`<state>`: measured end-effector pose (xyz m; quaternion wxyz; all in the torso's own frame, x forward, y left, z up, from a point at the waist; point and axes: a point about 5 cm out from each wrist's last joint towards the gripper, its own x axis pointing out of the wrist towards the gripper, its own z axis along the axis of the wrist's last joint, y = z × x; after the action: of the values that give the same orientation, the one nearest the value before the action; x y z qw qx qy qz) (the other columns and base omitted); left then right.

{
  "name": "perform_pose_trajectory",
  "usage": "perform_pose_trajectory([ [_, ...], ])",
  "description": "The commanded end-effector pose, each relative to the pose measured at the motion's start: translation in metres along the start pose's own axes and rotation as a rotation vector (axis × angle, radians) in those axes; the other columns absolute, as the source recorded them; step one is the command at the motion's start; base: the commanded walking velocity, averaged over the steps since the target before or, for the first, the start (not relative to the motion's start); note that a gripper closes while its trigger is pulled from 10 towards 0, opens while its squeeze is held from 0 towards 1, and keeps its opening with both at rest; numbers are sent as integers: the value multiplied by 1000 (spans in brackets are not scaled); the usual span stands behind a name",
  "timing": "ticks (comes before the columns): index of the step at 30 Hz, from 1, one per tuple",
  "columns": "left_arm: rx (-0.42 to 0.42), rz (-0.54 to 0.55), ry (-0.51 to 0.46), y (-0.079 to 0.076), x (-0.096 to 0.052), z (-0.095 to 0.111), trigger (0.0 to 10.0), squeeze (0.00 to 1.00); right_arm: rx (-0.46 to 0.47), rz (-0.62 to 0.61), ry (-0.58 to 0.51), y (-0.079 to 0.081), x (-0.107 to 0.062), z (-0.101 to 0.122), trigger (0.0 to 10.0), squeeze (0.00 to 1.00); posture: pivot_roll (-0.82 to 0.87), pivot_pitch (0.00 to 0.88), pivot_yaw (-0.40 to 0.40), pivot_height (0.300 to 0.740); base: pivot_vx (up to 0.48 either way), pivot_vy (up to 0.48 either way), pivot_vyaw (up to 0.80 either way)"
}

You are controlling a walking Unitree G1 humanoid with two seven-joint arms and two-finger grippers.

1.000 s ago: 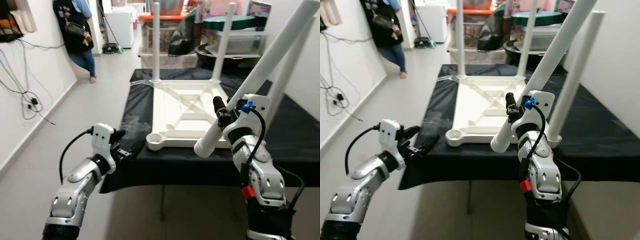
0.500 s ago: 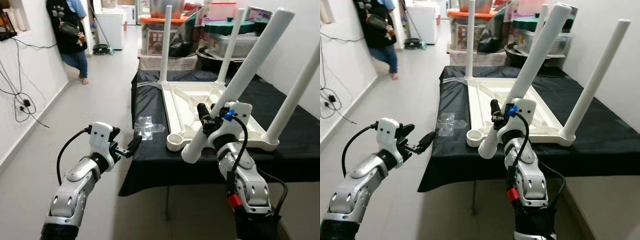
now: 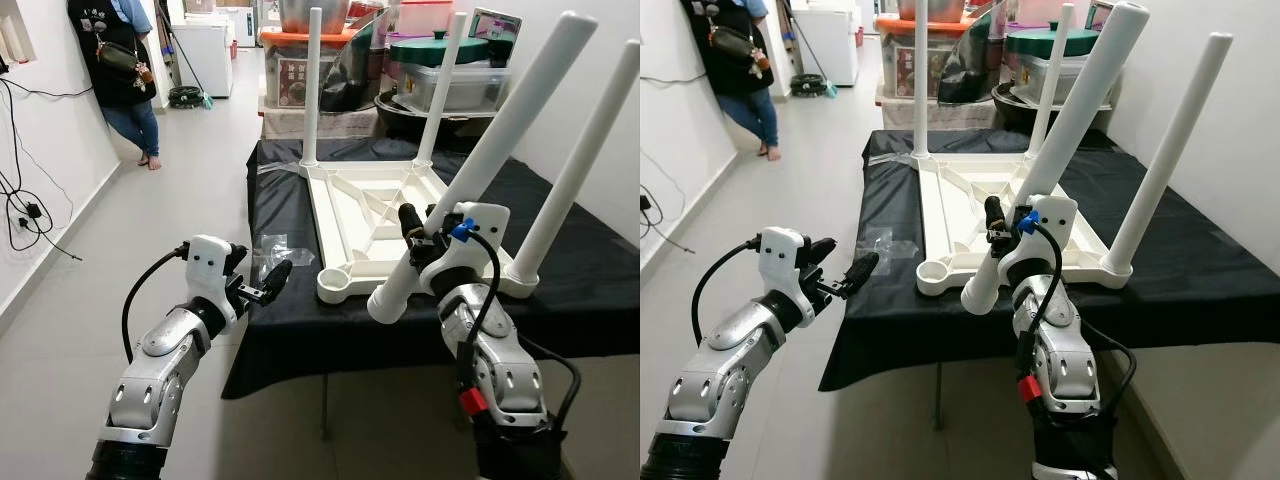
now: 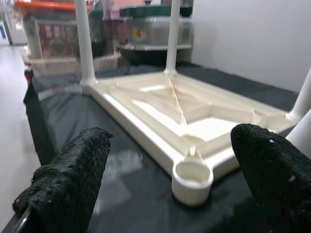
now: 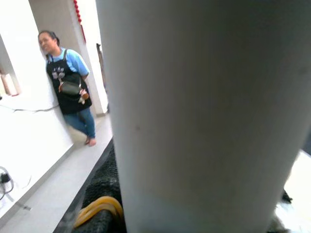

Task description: Building children table

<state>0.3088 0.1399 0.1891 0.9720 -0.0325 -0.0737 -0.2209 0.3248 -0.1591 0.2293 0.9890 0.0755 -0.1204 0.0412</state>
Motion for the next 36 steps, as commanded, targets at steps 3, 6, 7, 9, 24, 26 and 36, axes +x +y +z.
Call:
perform_pose_trajectory([
  [3, -7, -9, 12, -3, -1, -3, 10000, 0, -11, -1, -57, 0, 3, 13, 10000, 0, 64, 0, -46, 740, 339, 0, 0],
  [6, -8, -10, 15, -5, -1, -4, 10000, 0, -15, 4, -57, -1, 3, 14, 10000, 0, 65, 0, -49, 740, 337, 0, 0],
  [7, -8, -10, 15, -5, -1, -4, 10000, 0, -15, 4, -57, -1, 3, 14, 10000, 0, 65, 0, -49, 740, 375, 0, 0],
  [9, -8, -10, 17, -5, -2, -5, 10000, 0, -17, 5, -56, -2, 4, 14, 10000, 0, 65, 0, -52, 740, 368, 0, 0],
  [24, -19, -20, 19, -10, -4, -6, 10000, 0, -15, 20, -53, -3, 7, 18, 10000, 0, 64, 0, -52, 740, 148, 0, 0],
  [26, -25, -21, 21, -10, -5, -7, 10000, 0, -9, 20, -51, -3, 7, 18, 10000, 0, 64, 0, -52, 740, 0, 0, 0],
  [36, -46, -40, 26, -14, -7, -7, 10000, 0, 28, 42, -34, -1, 8, 17, 10000, 0, 70, 0, -52, 740, 0, 271, -400],
])
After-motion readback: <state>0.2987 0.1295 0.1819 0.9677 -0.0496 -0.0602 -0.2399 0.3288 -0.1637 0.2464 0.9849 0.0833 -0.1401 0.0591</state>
